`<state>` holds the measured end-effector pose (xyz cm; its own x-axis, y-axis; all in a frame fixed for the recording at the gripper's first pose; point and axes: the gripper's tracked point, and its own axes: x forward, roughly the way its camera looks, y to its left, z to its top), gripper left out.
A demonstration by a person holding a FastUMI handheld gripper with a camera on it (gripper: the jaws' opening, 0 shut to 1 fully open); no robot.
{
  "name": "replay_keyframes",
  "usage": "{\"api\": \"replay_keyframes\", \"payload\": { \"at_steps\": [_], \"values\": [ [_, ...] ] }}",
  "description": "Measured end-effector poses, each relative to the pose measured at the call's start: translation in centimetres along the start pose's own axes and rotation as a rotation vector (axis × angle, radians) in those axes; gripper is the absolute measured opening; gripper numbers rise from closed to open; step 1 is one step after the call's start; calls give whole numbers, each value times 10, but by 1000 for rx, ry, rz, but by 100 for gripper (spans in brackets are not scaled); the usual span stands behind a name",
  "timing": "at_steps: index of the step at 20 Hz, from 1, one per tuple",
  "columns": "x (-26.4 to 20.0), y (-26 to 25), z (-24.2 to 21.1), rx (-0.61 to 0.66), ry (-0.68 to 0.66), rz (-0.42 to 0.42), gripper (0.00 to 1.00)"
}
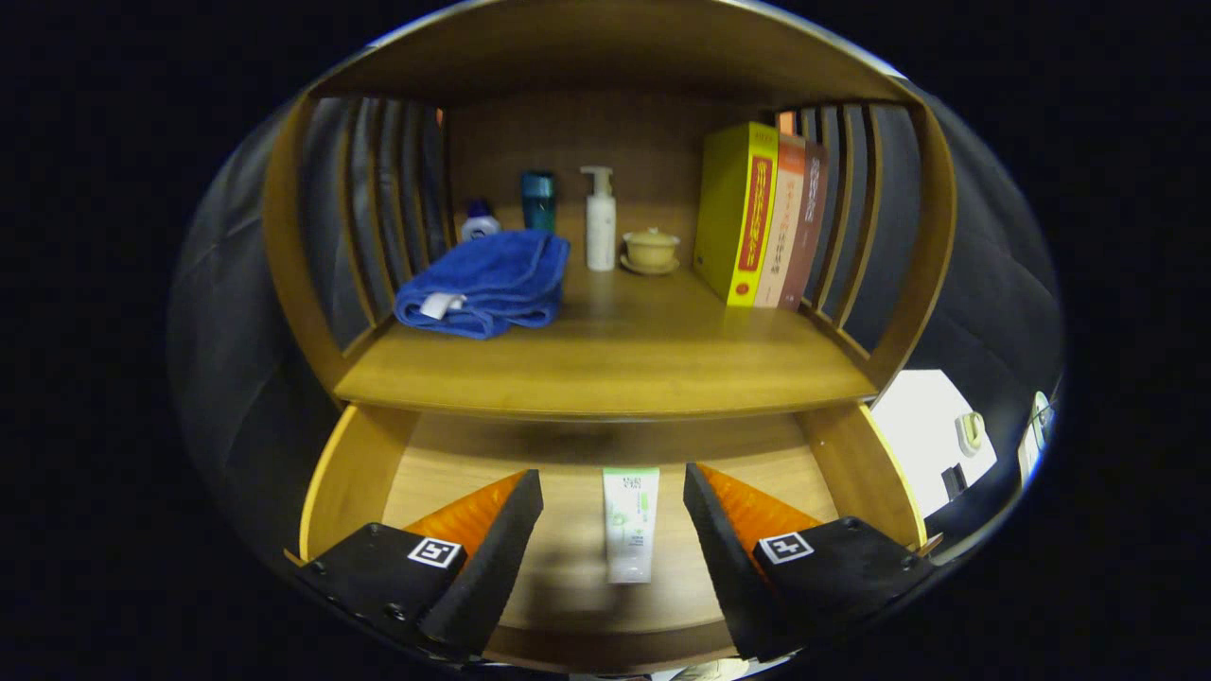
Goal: Pull open the drawer, take out the items inside it, and place them on the countertop above the cabinet.
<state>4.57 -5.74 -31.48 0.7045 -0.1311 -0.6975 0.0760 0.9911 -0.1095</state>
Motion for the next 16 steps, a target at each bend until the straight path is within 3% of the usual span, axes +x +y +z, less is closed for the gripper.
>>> {"api": "replay_keyframes", "payload": {
  "at_steps": [8, 16],
  "values": [
    [66, -10, -81, -33, 331, -17, 99],
    [75, -6, -111, -30, 472, 9, 95]
  ]
}}
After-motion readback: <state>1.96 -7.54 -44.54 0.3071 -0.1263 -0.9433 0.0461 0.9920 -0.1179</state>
